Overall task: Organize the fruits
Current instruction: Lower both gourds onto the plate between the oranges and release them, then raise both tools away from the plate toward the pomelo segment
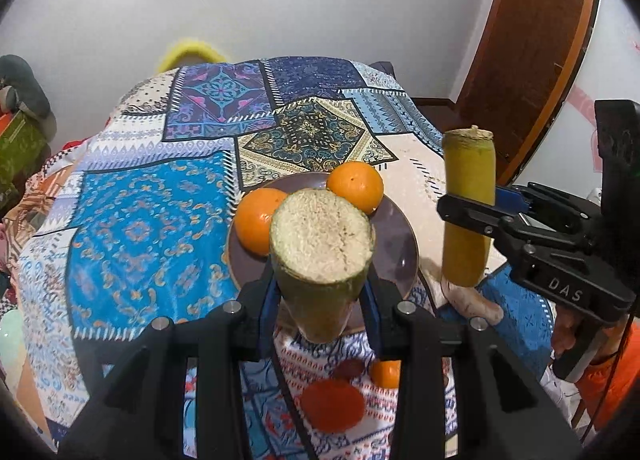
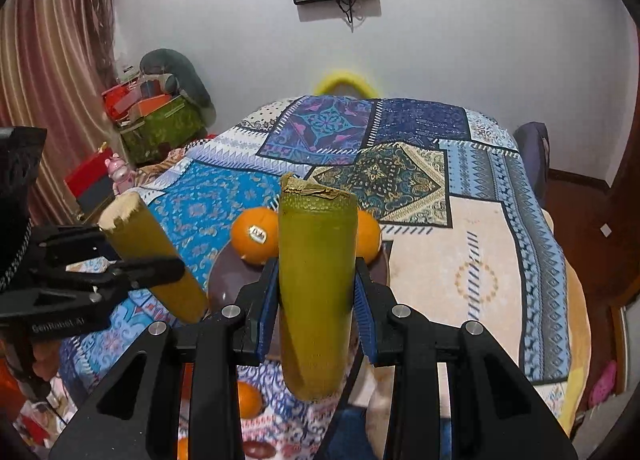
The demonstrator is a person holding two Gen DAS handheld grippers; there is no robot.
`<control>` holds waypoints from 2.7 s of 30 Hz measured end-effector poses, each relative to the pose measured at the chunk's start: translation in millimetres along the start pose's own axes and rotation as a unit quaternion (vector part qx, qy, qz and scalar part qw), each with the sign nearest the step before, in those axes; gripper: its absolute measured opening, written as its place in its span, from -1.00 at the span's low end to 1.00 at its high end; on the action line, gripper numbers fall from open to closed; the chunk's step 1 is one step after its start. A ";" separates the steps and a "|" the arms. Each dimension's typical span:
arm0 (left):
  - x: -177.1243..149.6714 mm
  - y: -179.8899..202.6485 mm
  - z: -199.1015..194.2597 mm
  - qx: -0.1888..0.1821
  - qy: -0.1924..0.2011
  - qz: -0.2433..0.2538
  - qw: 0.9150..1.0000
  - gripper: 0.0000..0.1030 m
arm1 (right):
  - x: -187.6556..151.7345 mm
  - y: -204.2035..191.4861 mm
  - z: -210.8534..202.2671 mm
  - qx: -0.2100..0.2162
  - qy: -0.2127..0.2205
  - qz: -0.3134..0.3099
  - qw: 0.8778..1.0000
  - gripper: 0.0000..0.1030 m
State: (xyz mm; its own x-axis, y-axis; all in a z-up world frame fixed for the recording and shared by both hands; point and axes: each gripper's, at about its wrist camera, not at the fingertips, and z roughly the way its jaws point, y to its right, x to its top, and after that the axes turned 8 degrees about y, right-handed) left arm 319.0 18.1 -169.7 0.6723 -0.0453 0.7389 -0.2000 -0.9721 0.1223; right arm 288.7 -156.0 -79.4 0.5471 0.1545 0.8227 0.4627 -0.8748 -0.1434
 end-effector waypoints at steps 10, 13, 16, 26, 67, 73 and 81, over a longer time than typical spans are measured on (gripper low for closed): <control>6.0 5.7 48.7 -0.011 -0.024 0.006 1.000 -0.29 | 3.4 10.4 30.2 -0.001 -0.007 -0.003 1.000 -0.38; 8.0 5.4 63.3 -0.012 -0.031 0.007 0.999 -0.29 | 0.1 15.2 38.9 -0.001 -0.014 0.000 1.000 -0.38; 11.2 4.7 75.5 -0.011 -0.036 0.006 0.999 -0.29 | -1.6 19.6 45.1 -0.001 -0.019 -0.001 1.000 -0.38; 20.2 0.2 102.1 -0.014 -0.038 -0.011 0.999 -0.29 | -3.5 26.3 55.4 -0.005 -0.026 -0.010 1.000 -0.38; -2.3 -27.8 21.5 0.024 0.000 -0.012 1.000 -0.26 | 5.8 -1.4 68.0 -0.001 -0.051 -0.034 0.998 -0.31; -4.3 -14.4 -8.3 0.022 0.009 -0.002 1.000 -0.22 | 3.4 2.0 36.3 -0.005 -0.046 -0.018 0.999 -0.31; -16.7 -3.8 -52.5 0.025 0.020 0.008 0.999 -0.02 | -2.7 1.8 -18.1 -0.024 -0.029 -0.019 0.999 -0.31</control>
State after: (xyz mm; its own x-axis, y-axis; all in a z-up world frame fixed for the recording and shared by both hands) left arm 271.2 34.6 -147.7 0.6396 -0.0533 0.7668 -0.1748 -0.9815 0.0776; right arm 275.4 -166.2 -71.9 0.5697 0.2123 0.7939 0.4500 -0.8890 -0.0851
